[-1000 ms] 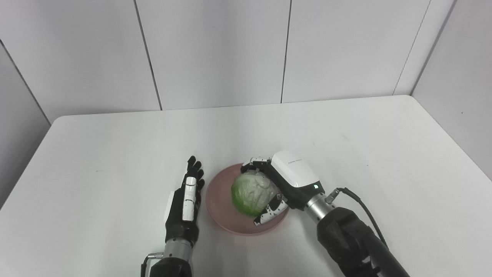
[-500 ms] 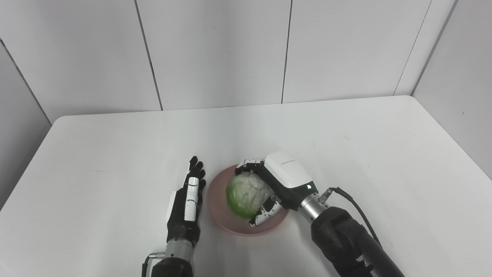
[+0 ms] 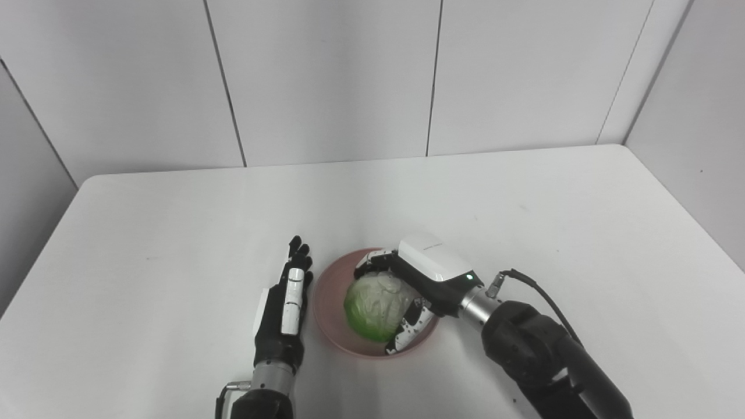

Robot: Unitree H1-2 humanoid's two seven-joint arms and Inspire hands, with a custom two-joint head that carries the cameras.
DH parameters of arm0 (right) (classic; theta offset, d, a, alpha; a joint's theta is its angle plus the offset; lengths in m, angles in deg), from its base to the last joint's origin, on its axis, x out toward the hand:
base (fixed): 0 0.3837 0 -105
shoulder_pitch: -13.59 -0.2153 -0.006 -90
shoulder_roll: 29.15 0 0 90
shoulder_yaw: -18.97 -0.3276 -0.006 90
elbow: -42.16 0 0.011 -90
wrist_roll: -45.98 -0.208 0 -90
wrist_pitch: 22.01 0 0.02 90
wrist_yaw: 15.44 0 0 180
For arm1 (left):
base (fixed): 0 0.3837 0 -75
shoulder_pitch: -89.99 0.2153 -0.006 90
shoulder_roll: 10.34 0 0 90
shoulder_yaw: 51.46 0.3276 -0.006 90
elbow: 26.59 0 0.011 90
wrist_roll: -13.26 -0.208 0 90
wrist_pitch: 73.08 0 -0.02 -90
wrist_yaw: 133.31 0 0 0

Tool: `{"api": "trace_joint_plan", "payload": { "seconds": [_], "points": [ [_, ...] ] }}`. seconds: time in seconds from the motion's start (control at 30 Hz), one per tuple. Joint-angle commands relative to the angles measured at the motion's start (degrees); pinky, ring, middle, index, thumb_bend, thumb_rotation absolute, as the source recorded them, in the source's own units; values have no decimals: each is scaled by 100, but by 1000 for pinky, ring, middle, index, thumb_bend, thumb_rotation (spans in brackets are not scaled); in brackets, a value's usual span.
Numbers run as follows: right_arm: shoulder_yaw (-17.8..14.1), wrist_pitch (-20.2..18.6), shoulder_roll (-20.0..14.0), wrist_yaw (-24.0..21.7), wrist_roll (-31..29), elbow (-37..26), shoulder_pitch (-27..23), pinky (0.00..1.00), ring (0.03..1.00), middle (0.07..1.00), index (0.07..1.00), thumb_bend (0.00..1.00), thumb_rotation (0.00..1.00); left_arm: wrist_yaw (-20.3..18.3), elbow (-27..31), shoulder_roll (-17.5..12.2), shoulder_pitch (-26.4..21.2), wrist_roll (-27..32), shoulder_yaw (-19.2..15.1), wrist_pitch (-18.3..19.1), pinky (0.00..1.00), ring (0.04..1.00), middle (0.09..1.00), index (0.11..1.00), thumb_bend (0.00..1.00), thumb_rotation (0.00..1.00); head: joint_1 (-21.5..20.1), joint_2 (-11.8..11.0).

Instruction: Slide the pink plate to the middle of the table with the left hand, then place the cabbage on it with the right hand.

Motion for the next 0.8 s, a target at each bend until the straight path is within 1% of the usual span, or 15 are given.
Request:
{"api": "trace_joint_plan", "payload": {
  "seconds": [0.0,0.1,0.13,0.17,0.2,0.27,0.37,0.5,0.63,0.77],
  "points": [
    [-86,-23,-45,-66,-64,-236,-221,560,685,738,497,516,138,-52,57,63,-95,31,57,53,1000,1000,1000,1000,656,1000,6,5],
    [-119,-3,-48,-99,-49,-258,-209,574,705,765,498,517,142,-26,59,85,-98,38,38,41,1000,1000,1000,1000,642,1000,1,5],
    [-129,22,-47,-79,-32,-266,-199,598,738,805,498,518,143,-32,42,81,-105,46,34,21,1000,1000,1000,1000,642,1000,0,6],
    [-139,49,-45,-54,-18,-272,-189,618,769,836,613,622,147,-38,29,81,-112,60,28,10,1000,1000,1000,1000,643,1000,0,8],
    [-145,67,-44,-36,-10,-276,-184,635,797,864,688,689,152,-42,22,81,-117,71,23,5,1000,1000,1000,1000,642,1000,-1,7],
    [-157,106,-29,43,33,-289,-165,650,820,889,734,723,162,-43,32,88,-121,88,15,32,1000,1000,1000,1000,637,1000,-2,5],
    [-185,274,2,274,67,-238,-133,701,866,932,781,735,182,-36,71,104,-123,94,11,117,1000,1000,1000,1000,639,1000,-10,7],
    [-212,403,36,511,1,-159,-117,732,892,952,804,731,196,-42,70,77,-106,47,28,83,1000,1000,1000,1000,650,1000,-11,14],
    [-268,420,98,659,-116,-140,-92,781,941,989,842,716,201,-40,28,62,-126,34,20,68,1000,1000,1000,1000,658,1000,-16,20],
    [-294,429,119,746,-184,-132,-77,790,951,1000,852,700,193,-32,56,89,-139,65,6,106,1000,1000,1000,1000,649,1000,-14,24]
  ]
}}
